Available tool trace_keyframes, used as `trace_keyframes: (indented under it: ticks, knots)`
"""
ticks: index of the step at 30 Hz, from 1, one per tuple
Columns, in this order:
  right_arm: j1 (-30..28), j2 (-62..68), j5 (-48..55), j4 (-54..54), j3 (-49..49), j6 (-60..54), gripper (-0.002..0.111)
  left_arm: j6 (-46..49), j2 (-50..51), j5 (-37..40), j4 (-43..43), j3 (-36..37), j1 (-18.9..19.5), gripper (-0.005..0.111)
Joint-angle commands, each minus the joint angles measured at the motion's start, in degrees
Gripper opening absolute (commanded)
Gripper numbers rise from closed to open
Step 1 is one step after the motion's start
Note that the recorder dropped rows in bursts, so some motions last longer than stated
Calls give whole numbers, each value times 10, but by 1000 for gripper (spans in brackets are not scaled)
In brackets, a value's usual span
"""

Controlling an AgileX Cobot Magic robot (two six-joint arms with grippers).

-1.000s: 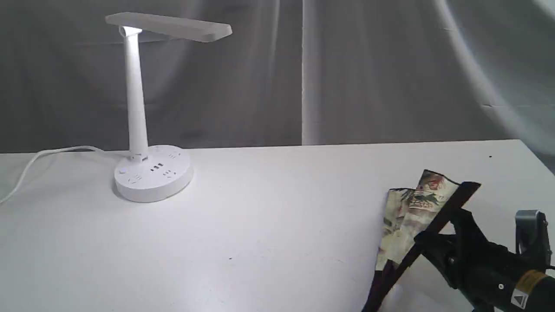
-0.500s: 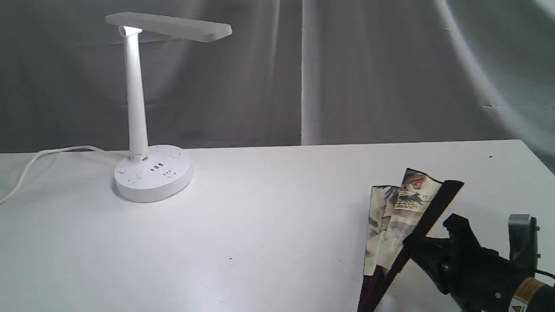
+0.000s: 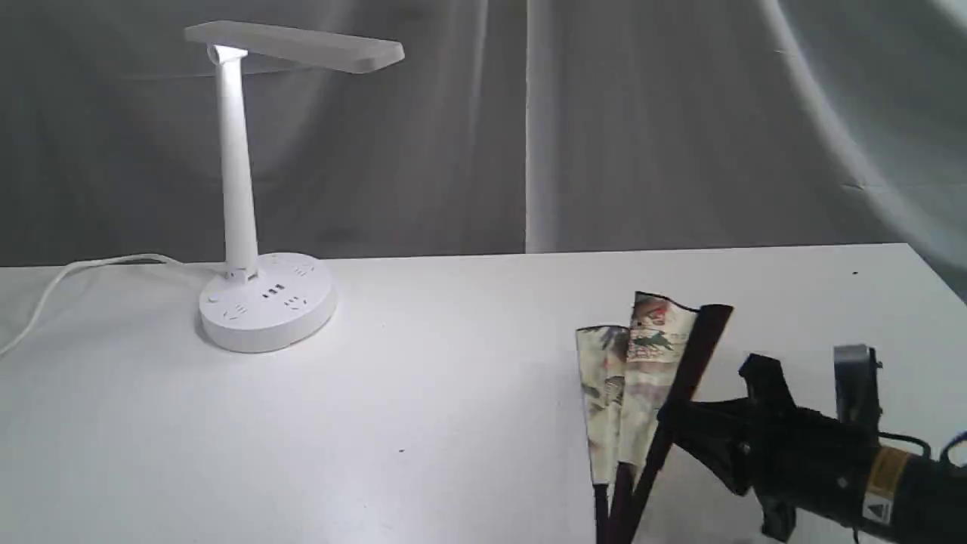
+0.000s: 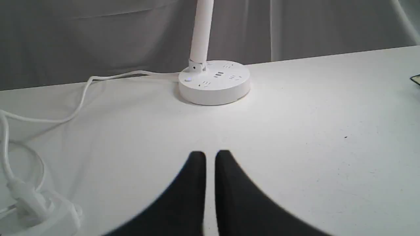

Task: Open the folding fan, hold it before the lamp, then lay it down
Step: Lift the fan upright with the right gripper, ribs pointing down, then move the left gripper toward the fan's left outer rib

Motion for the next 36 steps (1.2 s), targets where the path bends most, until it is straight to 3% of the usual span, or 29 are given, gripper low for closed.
trace_keyframes:
  ticks: [1, 8, 24, 36]
  knots:
    - [0, -7, -9, -56, -61, 100, 0, -3, -2, -5, -2, 3, 2, 5]
    - [0, -7, -9, -89, -114, 99, 0, -3, -2, -5, -2, 3, 2, 5]
    - [0, -7, -9, -122, -114, 90, 0, 5, -2, -9, 48, 3, 2, 5]
    - [0, -7, -9, -120, -114, 90, 0, 11, -2, -118, -23, 3, 2, 5]
